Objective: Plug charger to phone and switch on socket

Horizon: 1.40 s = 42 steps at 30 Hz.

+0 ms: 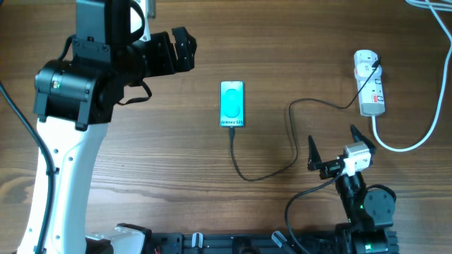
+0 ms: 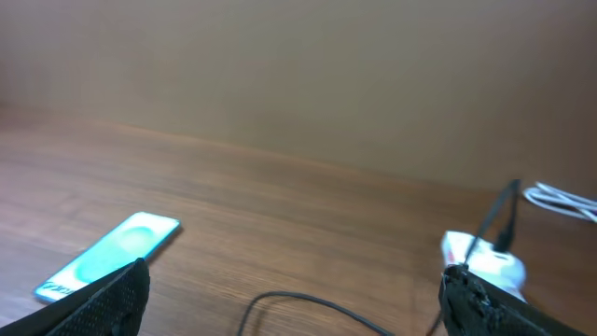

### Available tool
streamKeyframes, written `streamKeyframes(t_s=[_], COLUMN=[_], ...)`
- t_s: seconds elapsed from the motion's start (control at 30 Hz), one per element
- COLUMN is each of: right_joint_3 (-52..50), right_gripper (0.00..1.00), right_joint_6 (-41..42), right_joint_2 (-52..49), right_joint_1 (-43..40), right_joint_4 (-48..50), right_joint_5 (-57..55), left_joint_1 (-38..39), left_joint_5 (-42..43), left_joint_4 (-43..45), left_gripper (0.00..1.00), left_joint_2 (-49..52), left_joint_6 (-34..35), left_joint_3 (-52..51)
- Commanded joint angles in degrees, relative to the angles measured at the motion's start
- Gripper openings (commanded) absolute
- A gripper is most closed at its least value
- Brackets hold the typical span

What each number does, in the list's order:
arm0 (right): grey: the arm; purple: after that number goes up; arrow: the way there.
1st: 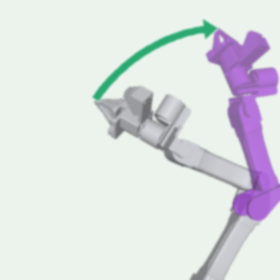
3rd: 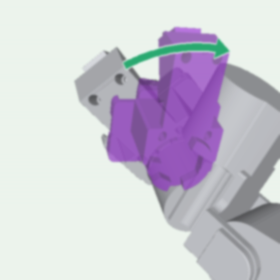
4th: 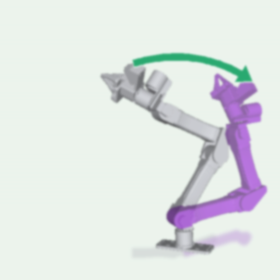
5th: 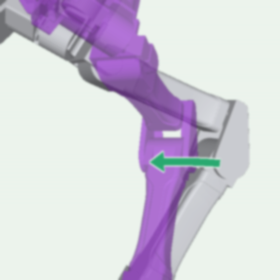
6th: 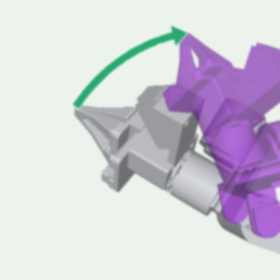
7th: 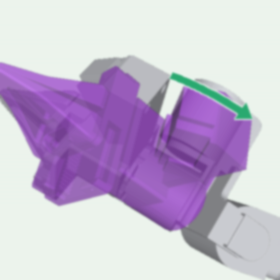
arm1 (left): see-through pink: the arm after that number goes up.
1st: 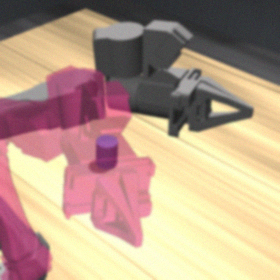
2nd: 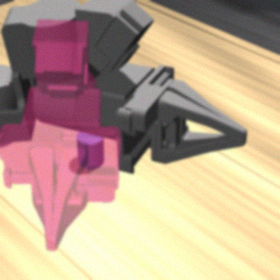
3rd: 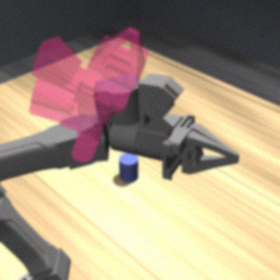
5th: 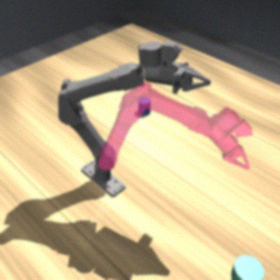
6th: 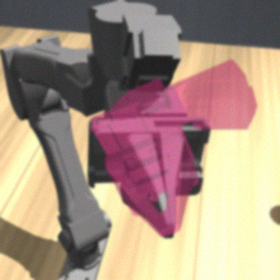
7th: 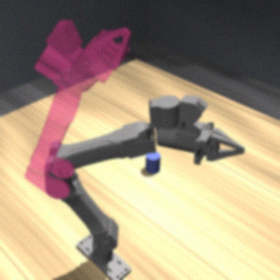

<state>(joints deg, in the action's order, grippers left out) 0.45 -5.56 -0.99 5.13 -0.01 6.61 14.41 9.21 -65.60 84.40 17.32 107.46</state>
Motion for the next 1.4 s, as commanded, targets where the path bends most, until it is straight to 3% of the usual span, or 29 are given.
streamKeyframes(t_s=[0.0,1.37], right_joint_3=[-0.15,-0.15], right_gripper=[1.0,1.0], right_joint_6=[2.16,2.12], right_joint_2=[0.81,0.79], right_joint_1=[0.15,-1.07], right_joint_4=[-0.02,0.04], right_joint_5=[-4.9,-3.76], left_joint_1=[0.04,0.04], left_joint_5=[-0.33,-0.33], left_joint_4=[0.15,0.15], left_gripper=[1.0,1.0], left_joint_2=[-0.87,-0.87], left_joint_6=[0.74,0.74], left_joint_3=[-0.2,-0.2])
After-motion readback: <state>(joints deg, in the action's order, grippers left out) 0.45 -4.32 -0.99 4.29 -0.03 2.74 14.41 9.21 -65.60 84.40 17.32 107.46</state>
